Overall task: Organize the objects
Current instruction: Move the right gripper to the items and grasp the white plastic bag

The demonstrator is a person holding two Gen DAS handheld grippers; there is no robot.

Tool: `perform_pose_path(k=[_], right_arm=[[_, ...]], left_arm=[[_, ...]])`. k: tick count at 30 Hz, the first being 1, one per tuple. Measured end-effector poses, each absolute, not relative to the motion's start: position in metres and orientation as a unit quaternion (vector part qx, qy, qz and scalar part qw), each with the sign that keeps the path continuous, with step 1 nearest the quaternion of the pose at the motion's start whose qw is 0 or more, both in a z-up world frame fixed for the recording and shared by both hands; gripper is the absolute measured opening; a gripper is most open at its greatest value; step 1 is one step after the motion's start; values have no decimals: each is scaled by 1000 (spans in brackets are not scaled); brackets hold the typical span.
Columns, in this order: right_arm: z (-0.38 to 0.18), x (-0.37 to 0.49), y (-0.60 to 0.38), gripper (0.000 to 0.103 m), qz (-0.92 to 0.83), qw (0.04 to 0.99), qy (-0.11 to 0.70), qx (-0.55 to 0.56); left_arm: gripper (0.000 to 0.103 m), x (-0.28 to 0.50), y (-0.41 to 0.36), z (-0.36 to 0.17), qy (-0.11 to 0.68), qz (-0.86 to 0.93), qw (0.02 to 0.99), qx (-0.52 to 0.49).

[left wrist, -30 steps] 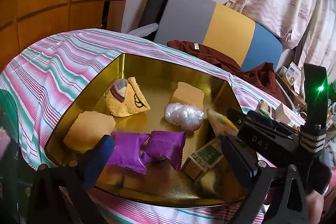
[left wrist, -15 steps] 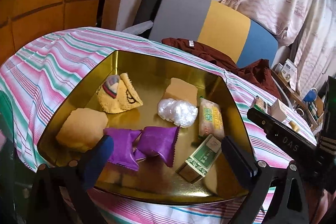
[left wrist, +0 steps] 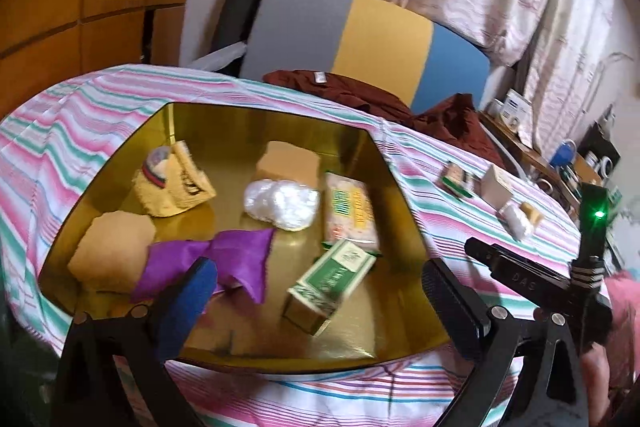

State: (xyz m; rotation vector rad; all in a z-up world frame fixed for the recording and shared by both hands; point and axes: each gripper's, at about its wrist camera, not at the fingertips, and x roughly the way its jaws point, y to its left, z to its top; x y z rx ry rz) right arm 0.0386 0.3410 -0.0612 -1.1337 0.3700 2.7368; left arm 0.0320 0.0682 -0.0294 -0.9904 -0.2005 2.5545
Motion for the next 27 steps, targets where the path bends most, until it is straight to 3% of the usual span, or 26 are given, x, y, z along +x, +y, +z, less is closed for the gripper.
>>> perform_pose_path(k=[14, 27], right_arm=[[-75, 63, 422, 50, 906, 150, 104, -382], [-64, 6, 519, 50, 906, 197, 83, -364]], left_arm=[[103, 50, 101, -25, -30, 900, 262, -348], [103, 57, 125, -23, -3, 893, 267, -361]])
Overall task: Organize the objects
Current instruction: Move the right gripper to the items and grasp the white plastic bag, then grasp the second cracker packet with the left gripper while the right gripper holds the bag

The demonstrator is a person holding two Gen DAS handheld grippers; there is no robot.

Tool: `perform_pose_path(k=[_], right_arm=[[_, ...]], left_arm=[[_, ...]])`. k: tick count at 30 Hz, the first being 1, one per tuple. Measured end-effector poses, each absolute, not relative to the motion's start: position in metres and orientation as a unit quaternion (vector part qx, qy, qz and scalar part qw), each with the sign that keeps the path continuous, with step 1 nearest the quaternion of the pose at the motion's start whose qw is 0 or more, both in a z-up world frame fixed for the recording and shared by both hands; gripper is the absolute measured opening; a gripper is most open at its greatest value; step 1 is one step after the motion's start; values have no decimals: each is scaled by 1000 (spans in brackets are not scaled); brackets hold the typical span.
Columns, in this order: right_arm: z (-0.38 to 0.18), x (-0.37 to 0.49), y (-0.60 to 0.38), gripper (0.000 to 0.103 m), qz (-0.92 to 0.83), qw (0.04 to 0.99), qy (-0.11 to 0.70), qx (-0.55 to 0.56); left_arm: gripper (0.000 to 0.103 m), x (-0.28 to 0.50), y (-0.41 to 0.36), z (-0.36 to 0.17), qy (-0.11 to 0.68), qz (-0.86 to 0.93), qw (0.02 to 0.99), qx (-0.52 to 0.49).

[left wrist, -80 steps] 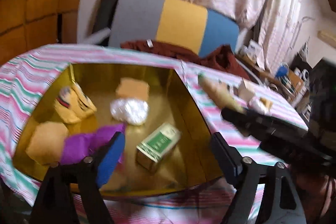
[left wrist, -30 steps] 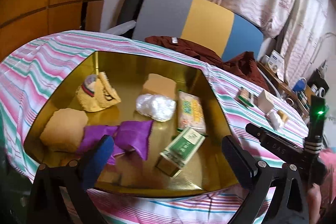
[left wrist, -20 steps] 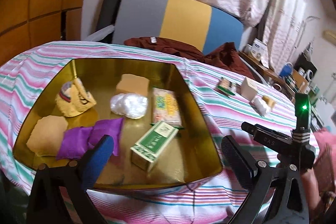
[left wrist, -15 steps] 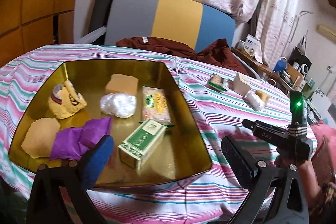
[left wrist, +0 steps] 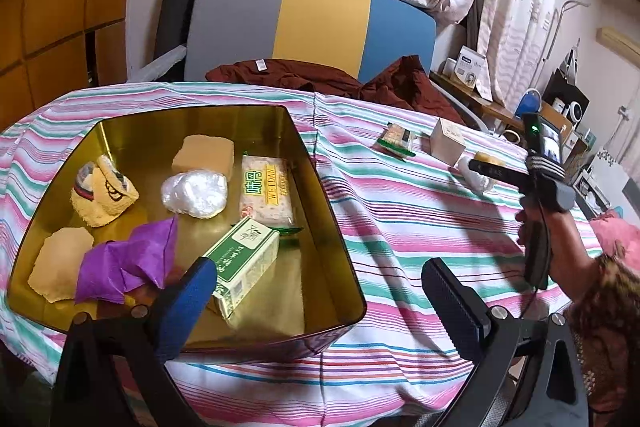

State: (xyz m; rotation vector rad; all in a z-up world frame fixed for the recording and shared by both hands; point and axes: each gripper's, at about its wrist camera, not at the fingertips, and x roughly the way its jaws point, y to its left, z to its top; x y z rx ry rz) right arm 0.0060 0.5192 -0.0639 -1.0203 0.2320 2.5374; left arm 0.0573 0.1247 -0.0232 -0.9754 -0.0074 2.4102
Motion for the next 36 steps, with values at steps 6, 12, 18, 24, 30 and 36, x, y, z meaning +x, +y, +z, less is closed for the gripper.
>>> perform_pose_path(k=[6, 12, 18, 24, 30, 36], right_arm=[[-73, -6, 524, 51, 908, 165, 90, -374], [-73, -2, 505, 32, 914, 139, 63, -377], [-73, 23, 500, 31, 917, 123, 97, -366], [-78, 39, 508, 33, 912, 134, 136, -362], [-80, 37, 511, 33, 912, 134, 139, -361], [-83, 37, 506, 33, 915, 140, 126, -357]], left_arm=[[103, 56, 138, -21, 14, 890, 271, -367], [103, 48, 164, -7, 24, 887, 289, -360], [103, 32, 193, 6, 41, 883, 304, -355], [103, 3, 232, 2, 59, 870, 314, -375], [103, -34, 280, -10, 82, 863, 306, -393], [103, -92, 333, -34, 109, 844, 310, -423]])
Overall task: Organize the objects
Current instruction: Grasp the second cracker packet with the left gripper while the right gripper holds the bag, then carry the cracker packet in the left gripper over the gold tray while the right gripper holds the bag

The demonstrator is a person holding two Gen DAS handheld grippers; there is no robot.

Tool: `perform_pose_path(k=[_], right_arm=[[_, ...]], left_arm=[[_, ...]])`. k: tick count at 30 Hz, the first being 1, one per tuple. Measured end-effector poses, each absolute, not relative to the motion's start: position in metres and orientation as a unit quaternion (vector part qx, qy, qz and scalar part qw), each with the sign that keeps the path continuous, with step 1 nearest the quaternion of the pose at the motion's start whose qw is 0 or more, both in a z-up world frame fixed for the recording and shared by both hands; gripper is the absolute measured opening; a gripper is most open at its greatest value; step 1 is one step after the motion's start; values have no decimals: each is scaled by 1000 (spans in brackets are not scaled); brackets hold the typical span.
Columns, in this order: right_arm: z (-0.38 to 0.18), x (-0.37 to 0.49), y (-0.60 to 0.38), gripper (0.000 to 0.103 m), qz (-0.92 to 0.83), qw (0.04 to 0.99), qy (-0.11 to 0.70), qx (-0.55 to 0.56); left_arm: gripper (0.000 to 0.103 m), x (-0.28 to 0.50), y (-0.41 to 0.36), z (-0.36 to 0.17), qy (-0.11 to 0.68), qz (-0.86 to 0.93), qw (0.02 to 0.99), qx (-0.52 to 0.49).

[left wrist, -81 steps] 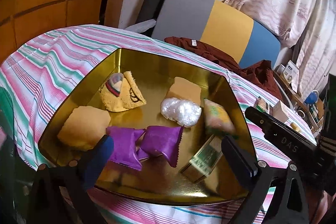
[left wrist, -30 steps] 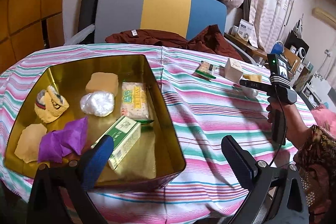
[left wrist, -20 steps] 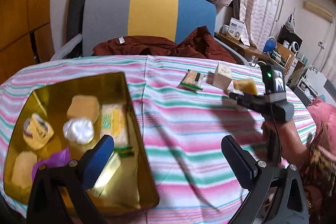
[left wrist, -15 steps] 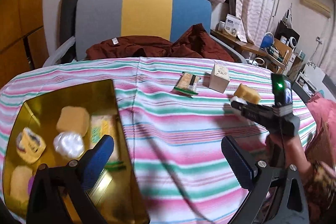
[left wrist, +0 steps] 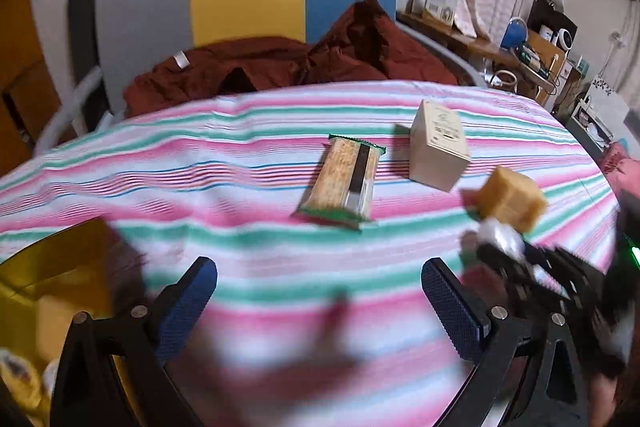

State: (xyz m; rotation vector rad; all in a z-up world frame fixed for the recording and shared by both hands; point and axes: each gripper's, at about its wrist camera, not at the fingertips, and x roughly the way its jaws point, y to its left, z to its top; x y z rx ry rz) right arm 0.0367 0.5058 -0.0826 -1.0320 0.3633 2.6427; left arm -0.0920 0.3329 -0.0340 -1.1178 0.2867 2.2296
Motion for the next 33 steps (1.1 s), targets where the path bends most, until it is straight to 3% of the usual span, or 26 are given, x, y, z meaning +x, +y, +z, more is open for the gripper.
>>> perform_pose_path(k=[10, 12, 16, 23, 33], right_arm=[[-87, 36, 505, 35, 916, 144, 122, -355], [-87, 36, 505, 35, 916, 146, 119, -353], [-88, 36, 505, 35, 917, 147, 119, -350], [-88, 35, 503, 35, 917, 156, 109, -350], [-84, 38, 497, 33, 922, 170, 85, -338]], left_arm=[[101, -153, 400, -76, 149, 833, 294, -444], [92, -157, 404, -81, 137, 831, 300, -448], [82, -146, 408, -86, 166, 848, 301, -402], [49, -138, 396, -85, 164, 857, 313, -374], [45, -97, 378, -84, 190, 872, 283, -352]])
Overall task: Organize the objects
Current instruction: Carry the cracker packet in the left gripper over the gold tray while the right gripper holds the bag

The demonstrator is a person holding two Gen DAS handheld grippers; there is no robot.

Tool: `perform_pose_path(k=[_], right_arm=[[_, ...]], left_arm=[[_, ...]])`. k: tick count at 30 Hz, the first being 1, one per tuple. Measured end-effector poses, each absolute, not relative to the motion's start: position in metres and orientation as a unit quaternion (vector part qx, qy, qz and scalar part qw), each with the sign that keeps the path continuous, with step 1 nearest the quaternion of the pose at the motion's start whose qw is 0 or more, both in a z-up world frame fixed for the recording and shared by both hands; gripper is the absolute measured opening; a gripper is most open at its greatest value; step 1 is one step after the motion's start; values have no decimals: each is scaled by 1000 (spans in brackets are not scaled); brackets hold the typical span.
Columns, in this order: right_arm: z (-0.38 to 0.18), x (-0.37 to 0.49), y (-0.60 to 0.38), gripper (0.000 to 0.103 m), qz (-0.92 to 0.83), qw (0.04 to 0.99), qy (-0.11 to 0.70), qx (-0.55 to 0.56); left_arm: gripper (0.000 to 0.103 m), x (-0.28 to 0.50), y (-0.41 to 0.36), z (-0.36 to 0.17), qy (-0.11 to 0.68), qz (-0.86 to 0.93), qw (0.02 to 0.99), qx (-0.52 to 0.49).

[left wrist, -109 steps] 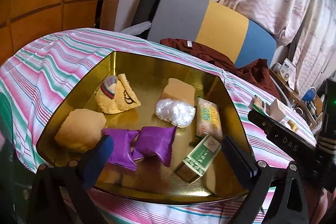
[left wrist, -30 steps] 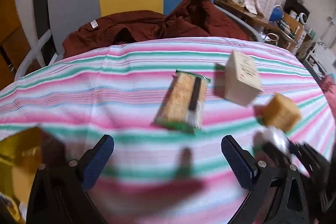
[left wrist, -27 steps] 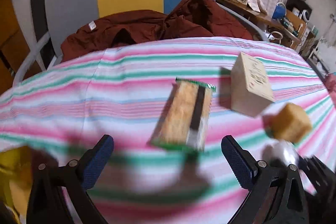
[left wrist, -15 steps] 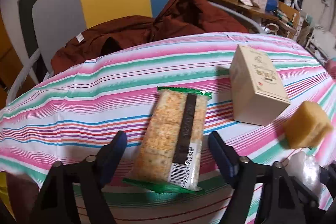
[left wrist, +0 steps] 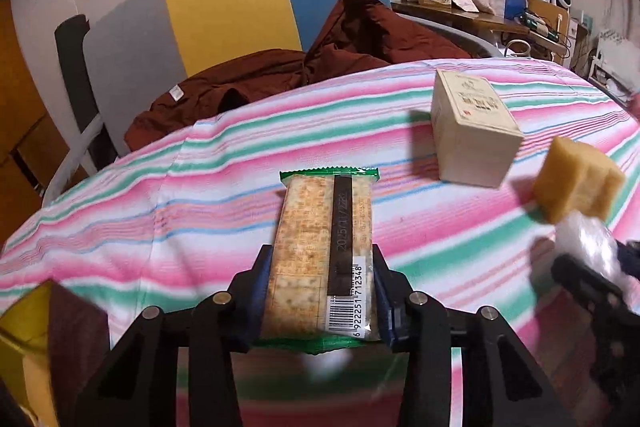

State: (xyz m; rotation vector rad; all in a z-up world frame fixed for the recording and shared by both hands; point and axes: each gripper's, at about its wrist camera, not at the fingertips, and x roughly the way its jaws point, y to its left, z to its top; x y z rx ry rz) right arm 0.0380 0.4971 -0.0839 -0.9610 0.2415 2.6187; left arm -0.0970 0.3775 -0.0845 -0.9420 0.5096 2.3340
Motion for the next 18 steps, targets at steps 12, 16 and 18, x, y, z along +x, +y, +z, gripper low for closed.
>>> perform_pose_path(k=[12, 16, 18], right_arm=[[-80, 38, 486, 33, 924, 177, 57, -333], [-80, 35, 481, 33, 924, 175, 44, -336], [-81, 34, 479, 33, 923, 175, 37, -340]], left_arm=[[44, -63, 309, -52, 53, 862, 304, -403], [44, -59, 276, -38, -9, 855, 310, -415], [44, -57, 255, -33, -39, 853, 306, -421]])
